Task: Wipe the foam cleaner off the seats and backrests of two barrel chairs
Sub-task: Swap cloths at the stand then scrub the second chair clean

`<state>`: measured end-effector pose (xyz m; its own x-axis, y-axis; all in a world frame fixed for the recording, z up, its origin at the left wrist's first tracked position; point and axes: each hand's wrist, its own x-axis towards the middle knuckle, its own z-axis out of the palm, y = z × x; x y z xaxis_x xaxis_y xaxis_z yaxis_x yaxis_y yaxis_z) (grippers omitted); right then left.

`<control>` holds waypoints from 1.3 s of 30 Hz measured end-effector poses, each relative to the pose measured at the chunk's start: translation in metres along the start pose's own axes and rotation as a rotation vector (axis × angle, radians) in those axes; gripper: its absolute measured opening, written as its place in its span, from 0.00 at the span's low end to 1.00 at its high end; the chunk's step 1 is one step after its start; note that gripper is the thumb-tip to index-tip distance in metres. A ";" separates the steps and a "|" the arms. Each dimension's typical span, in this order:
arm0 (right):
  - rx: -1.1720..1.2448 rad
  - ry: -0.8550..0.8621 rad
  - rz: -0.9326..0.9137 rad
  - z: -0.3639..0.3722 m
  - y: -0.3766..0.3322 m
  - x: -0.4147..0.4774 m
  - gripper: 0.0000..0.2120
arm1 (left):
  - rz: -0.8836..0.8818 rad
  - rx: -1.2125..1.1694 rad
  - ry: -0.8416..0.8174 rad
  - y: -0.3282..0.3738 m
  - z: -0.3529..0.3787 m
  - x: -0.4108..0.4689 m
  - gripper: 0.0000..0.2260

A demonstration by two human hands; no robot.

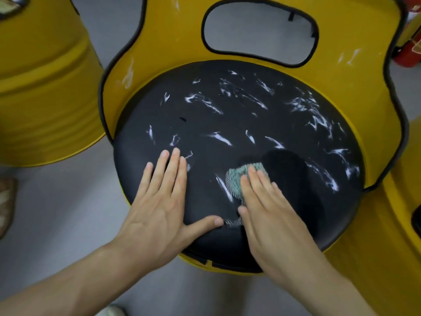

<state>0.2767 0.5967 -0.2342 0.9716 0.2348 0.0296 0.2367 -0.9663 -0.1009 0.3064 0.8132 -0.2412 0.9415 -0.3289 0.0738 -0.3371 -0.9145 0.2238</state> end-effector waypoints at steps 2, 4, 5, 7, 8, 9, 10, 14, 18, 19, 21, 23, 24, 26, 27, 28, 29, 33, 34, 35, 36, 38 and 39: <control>0.027 0.005 -0.042 0.004 -0.005 -0.025 0.27 | 0.009 -0.001 -0.013 0.000 -0.001 0.001 0.53; 0.035 -0.015 -0.070 0.005 -0.006 -0.038 0.30 | 0.013 -0.011 -0.019 -0.001 0.000 0.000 0.54; 0.023 -0.029 -0.082 0.005 -0.004 -0.037 0.31 | 0.011 -0.018 -0.018 -0.002 0.000 0.000 0.54; -0.012 -0.038 -0.118 0.005 0.000 -0.024 0.30 | 0.014 -0.025 -0.011 -0.003 0.000 -0.001 0.54; -0.023 -0.037 -0.133 0.004 0.000 -0.013 0.28 | 0.015 -0.028 -0.005 -0.003 0.001 0.000 0.54; -0.029 -0.043 -0.139 0.002 0.000 0.000 0.27 | 0.014 -0.032 0.001 -0.003 0.001 0.000 0.54; -0.032 -0.053 -0.139 0.001 -0.001 0.013 0.29 | 0.011 -0.036 0.004 -0.003 0.002 0.000 0.54; -0.040 -0.071 -0.141 -0.002 -0.010 0.035 0.31 | -0.006 -0.041 0.006 -0.002 0.003 0.000 0.56; 0.000 -0.027 -0.134 0.003 -0.004 -0.011 0.27 | -0.013 -0.039 0.002 -0.002 0.002 0.000 0.56; 0.000 -0.012 -0.146 0.006 -0.002 -0.022 0.25 | -0.010 -0.036 -0.001 -0.002 0.003 0.000 0.56; -0.017 0.003 -0.166 0.008 0.001 -0.030 0.27 | -0.001 -0.031 -0.003 -0.001 0.002 0.000 0.55; -0.036 0.011 -0.173 0.010 0.000 -0.024 0.27 | 0.006 -0.030 -0.010 -0.001 0.002 0.000 0.54; -0.043 0.015 -0.170 0.009 -0.003 -0.015 0.26 | 0.007 -0.031 -0.012 -0.002 0.002 0.000 0.53; -0.055 -0.028 -0.148 0.006 -0.011 0.008 0.27 | 0.010 -0.036 -0.010 -0.002 0.002 0.000 0.53; -0.058 -0.056 -0.145 0.003 -0.015 0.022 0.30 | 0.010 -0.037 -0.006 -0.003 0.003 0.001 0.53; -0.060 -0.082 -0.147 0.001 -0.019 0.035 0.33 | 0.009 -0.037 -0.004 -0.003 0.003 0.000 0.52; -0.060 -0.108 -0.148 -0.001 -0.021 0.045 0.34 | 0.010 -0.037 -0.004 -0.003 0.004 0.000 0.52; -0.061 -0.115 -0.127 -0.002 -0.022 0.038 0.31 | 0.016 -0.038 -0.011 -0.003 0.001 0.000 0.53; -0.064 -0.098 -0.125 -0.001 -0.021 0.026 0.29 | 0.016 -0.047 -0.014 -0.004 0.000 -0.001 0.53; -0.059 -0.076 -0.125 -0.001 -0.020 0.011 0.28 | 0.019 -0.056 -0.013 -0.005 -0.001 -0.001 0.54; -0.051 -0.055 -0.130 0.000 -0.020 -0.004 0.27 | 0.023 -0.061 -0.013 -0.006 -0.002 -0.001 0.54; -0.045 -0.030 -0.130 0.003 -0.020 -0.025 0.29 | 0.028 -0.058 -0.022 -0.009 -0.003 -0.003 0.55; -0.045 -0.022 -0.129 0.004 -0.020 -0.029 0.30 | 0.031 -0.059 -0.024 -0.011 -0.004 -0.004 0.56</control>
<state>0.2440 0.6102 -0.2372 0.9332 0.3589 0.0179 0.3593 -0.9317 -0.0528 0.3068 0.8252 -0.2401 0.9299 -0.3631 0.0585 -0.3645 -0.8886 0.2785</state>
